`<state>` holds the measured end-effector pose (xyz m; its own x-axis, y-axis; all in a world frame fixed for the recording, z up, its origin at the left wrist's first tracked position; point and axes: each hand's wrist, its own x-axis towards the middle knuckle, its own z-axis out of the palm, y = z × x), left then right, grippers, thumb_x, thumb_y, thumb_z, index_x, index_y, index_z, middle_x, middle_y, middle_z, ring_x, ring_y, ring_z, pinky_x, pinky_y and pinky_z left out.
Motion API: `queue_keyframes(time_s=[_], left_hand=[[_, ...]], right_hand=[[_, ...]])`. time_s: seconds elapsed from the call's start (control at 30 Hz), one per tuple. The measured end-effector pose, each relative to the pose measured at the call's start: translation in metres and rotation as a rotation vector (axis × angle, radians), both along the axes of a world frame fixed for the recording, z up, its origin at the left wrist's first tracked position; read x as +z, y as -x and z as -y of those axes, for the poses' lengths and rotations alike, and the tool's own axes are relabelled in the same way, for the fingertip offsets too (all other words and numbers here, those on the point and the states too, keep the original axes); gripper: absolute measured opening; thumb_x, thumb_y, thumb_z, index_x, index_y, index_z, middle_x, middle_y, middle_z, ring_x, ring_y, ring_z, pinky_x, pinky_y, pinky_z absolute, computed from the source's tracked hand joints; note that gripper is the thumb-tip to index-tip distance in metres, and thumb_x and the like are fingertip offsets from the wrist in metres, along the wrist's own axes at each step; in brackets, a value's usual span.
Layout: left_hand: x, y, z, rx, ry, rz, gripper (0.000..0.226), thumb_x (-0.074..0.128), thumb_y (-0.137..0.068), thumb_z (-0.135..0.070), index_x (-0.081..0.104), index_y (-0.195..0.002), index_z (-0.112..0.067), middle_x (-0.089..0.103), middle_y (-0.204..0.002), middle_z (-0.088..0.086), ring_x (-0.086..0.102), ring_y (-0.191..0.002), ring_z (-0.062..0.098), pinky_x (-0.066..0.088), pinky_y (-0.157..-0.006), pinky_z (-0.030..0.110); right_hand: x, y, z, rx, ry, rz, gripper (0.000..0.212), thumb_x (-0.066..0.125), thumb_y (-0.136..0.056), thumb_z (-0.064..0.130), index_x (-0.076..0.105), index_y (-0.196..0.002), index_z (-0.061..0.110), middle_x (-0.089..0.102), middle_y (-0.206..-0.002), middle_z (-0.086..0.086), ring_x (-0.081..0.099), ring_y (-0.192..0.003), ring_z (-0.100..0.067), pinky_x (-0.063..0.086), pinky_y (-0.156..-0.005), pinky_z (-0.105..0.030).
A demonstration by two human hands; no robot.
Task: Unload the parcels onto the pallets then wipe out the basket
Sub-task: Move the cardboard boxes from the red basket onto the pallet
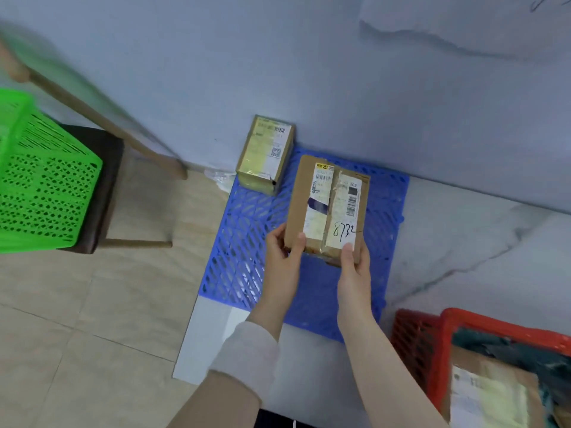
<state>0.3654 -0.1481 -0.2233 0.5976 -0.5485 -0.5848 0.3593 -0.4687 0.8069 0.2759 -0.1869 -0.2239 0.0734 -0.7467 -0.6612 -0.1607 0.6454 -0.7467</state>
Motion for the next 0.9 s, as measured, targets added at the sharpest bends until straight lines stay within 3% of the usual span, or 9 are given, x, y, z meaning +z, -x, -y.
queue_keyframes(time_s=[0.17,0.27,0.37,0.47,0.6,0.73,0.9], left_hand=[[-0.069,-0.032,0.014,-0.007,-0.061,-0.064,0.029,0.047,-0.093,-0.029,0.04,-0.121,-0.025,0.053,-0.108,-0.02,0.052,-0.099,-0.009,0.042,-0.068,-0.002],[-0.092,-0.046,0.019,-0.013,-0.041,-0.077,0.029,0.049,-0.092,-0.031,0.041,-0.12,-0.031,0.051,-0.111,-0.025,0.052,-0.093,-0.021,0.041,-0.069,-0.003],[-0.103,-0.053,0.034,0.099,0.02,-0.037,0.032,0.058,-0.087,-0.022,0.049,-0.118,-0.019,0.059,-0.112,-0.013,0.058,-0.094,-0.013,0.044,-0.073,0.003],[-0.106,-0.054,0.052,0.252,-0.064,0.055,0.023,0.068,-0.079,-0.027,0.053,-0.096,-0.029,0.06,-0.098,-0.013,0.058,-0.084,-0.012,0.042,-0.066,0.0],[-0.103,-0.056,0.075,0.333,-0.151,0.07,0.025,0.071,-0.075,-0.036,0.049,-0.087,-0.031,0.057,-0.094,-0.015,0.055,-0.092,-0.002,0.042,-0.071,0.007],[-0.101,-0.059,0.087,0.326,-0.164,0.08,0.03,0.069,-0.078,-0.033,0.05,-0.097,-0.02,0.057,-0.098,-0.006,0.056,-0.097,0.01,0.041,-0.077,0.013],[-0.092,-0.056,0.088,0.329,-0.172,0.054,0.04,0.065,-0.082,-0.033,0.049,-0.11,-0.01,0.057,-0.104,0.001,0.055,-0.094,0.013,0.042,-0.08,0.019]], right_hand=[[-0.065,-0.035,0.016,0.007,-0.061,-0.044,0.05,0.037,-0.097,0.034,0.019,-0.144,0.031,0.034,-0.146,0.011,0.034,-0.118,0.002,0.029,-0.096,-0.022],[-0.09,-0.051,0.019,0.016,-0.057,-0.071,0.057,0.036,-0.096,0.036,0.009,-0.146,0.028,0.024,-0.151,0.01,0.029,-0.124,0.001,0.027,-0.099,-0.021],[-0.102,-0.062,0.028,-0.008,-0.004,-0.094,0.058,0.034,-0.096,0.038,0.006,-0.146,0.027,0.02,-0.153,0.007,0.028,-0.135,-0.007,0.028,-0.1,-0.021],[-0.106,-0.074,0.042,-0.027,0.034,-0.119,0.058,0.032,-0.096,0.039,0.006,-0.146,0.026,0.017,-0.155,0.005,0.027,-0.138,-0.012,0.028,-0.102,-0.023],[-0.109,-0.086,0.061,-0.048,0.064,-0.151,0.054,0.031,-0.098,0.037,0.011,-0.146,0.021,0.021,-0.154,0.002,0.027,-0.137,-0.014,0.028,-0.102,-0.024],[-0.11,-0.088,0.071,-0.062,0.061,-0.146,0.05,0.033,-0.098,0.034,0.017,-0.143,0.018,0.031,-0.149,-0.001,0.036,-0.131,-0.014,0.031,-0.094,-0.021],[-0.095,-0.073,0.08,0.094,0.041,-0.117,0.047,0.04,-0.097,0.033,0.029,-0.14,0.019,0.042,-0.139,0.001,0.044,-0.118,-0.01,0.034,-0.094,-0.022]])
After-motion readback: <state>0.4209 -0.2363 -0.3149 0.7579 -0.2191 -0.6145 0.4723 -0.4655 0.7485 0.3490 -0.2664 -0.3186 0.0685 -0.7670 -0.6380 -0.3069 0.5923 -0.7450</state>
